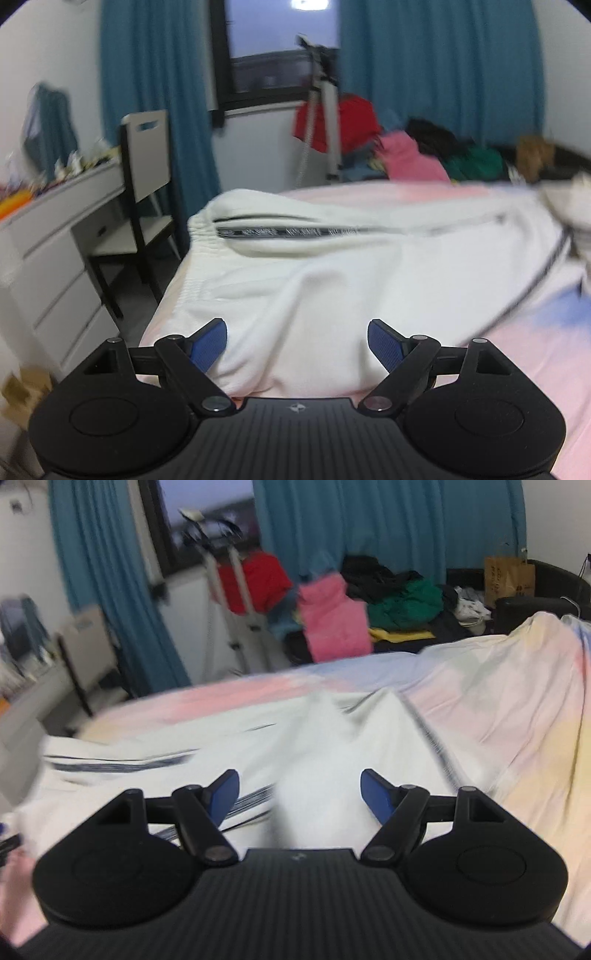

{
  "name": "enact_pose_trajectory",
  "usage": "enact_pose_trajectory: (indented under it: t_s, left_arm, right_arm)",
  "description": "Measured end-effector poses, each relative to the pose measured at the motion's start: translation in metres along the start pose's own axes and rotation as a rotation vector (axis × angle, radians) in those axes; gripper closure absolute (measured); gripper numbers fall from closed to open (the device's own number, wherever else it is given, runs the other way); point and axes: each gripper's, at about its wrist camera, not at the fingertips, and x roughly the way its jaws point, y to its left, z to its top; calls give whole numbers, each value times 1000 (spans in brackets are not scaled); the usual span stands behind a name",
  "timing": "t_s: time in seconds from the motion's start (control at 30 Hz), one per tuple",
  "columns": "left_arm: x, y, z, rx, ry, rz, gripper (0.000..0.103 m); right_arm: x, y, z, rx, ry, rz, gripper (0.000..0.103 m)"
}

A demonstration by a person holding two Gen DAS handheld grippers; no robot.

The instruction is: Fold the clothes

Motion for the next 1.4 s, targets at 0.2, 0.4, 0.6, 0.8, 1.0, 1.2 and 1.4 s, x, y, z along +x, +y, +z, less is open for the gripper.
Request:
enact_pose_trajectory:
  t_s: [0.2, 0.4, 0.6, 0.8, 1.0, 1.2, 1.4]
  left_arm:
    - [30, -32, -11, 70, 11, 80, 21]
    - [43, -38, -11, 63, 12, 93, 85]
    - [21, 11, -3, -147, -25, 46, 100]
    - [-6, 52, 2, -279, -54, -24, 100]
    - [-35, 72, -8, -345, 5, -85, 100]
    - [-51, 83, -30, -481, 138, -145, 95]
    - [-52, 99, -46, -677, 243, -178, 93]
  right_arm:
    - [75, -1, 33, -175, 240, -10, 30]
    - [65, 43, 21, -391, 267, -108, 95]
    - [-18, 57, 33, -615, 133, -277, 96]
    - [-94, 35, 18, -804, -65, -558, 96]
    - [-128, -20, -48, -765, -150, -744, 96]
    - [-140, -84, -112, -237, 0, -600, 95]
    - [-163, -122, -142, 418, 21, -409, 93]
